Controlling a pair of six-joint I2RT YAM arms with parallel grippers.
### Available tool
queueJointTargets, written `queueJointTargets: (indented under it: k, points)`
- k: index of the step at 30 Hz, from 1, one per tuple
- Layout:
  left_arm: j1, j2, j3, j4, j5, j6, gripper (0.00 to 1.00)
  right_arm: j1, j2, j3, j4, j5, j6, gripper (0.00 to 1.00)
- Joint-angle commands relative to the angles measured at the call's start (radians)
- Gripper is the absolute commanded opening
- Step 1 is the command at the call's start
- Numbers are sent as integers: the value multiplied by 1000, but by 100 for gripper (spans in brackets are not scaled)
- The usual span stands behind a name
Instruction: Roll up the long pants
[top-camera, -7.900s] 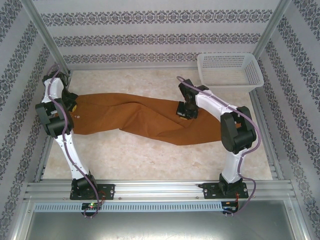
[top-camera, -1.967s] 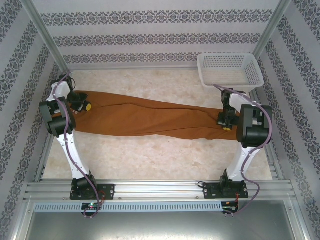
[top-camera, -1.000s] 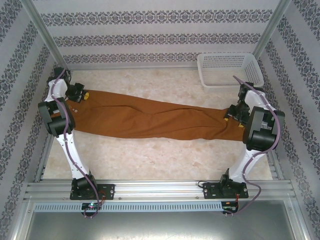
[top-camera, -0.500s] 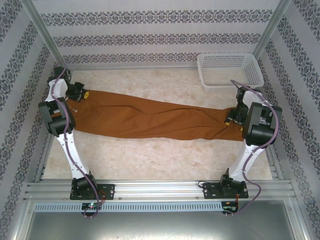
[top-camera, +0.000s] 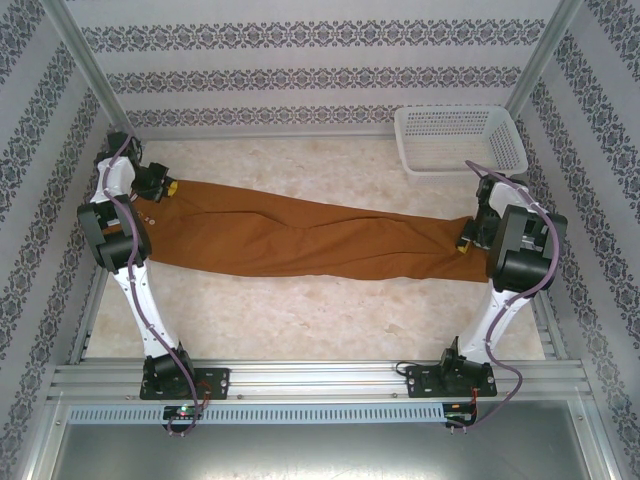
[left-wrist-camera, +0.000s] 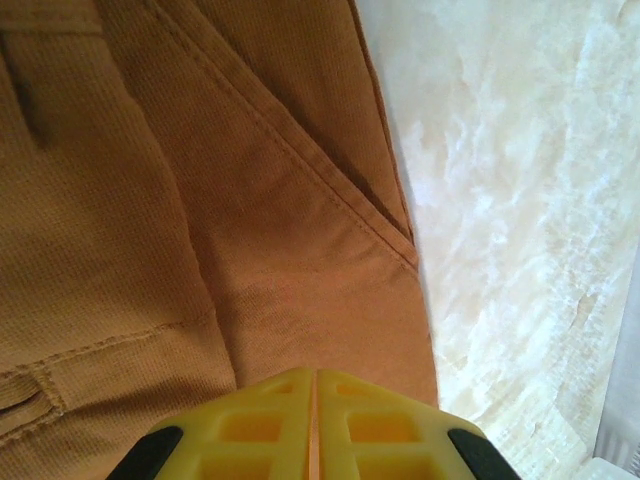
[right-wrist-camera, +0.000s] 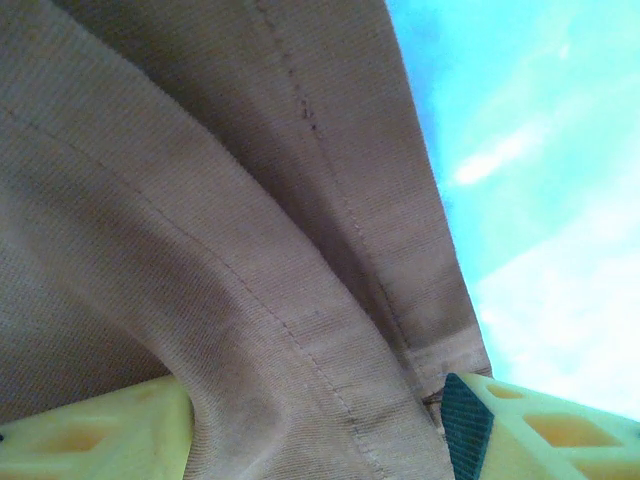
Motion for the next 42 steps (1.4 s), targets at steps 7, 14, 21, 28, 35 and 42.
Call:
queueJointTargets:
  k: [7, 14, 21, 28, 35, 42]
  points:
    - [-12, 26, 40, -7, -1, 0, 10, 18, 16, -49, -11, -47, 3, 60]
    - [-12, 23, 42, -7, 2, -1, 10, 32, 4, -54, -2, -111, 2, 0]
    - [-12, 20, 60, -20, 3, 3, 10, 27, -91, -3, -99, 4, -12, 0]
    - [-12, 27, 94, -23, -3, -8, 10, -13, -212, 55, -207, 98, -19, 0]
    - [-12, 57, 128, -10, -8, -27, 9, -81, -236, 6, -226, 178, -19, 0]
    - [-12, 73, 131, 1, -10, -44, 8, -127, -226, -80, -202, 213, 25, 0]
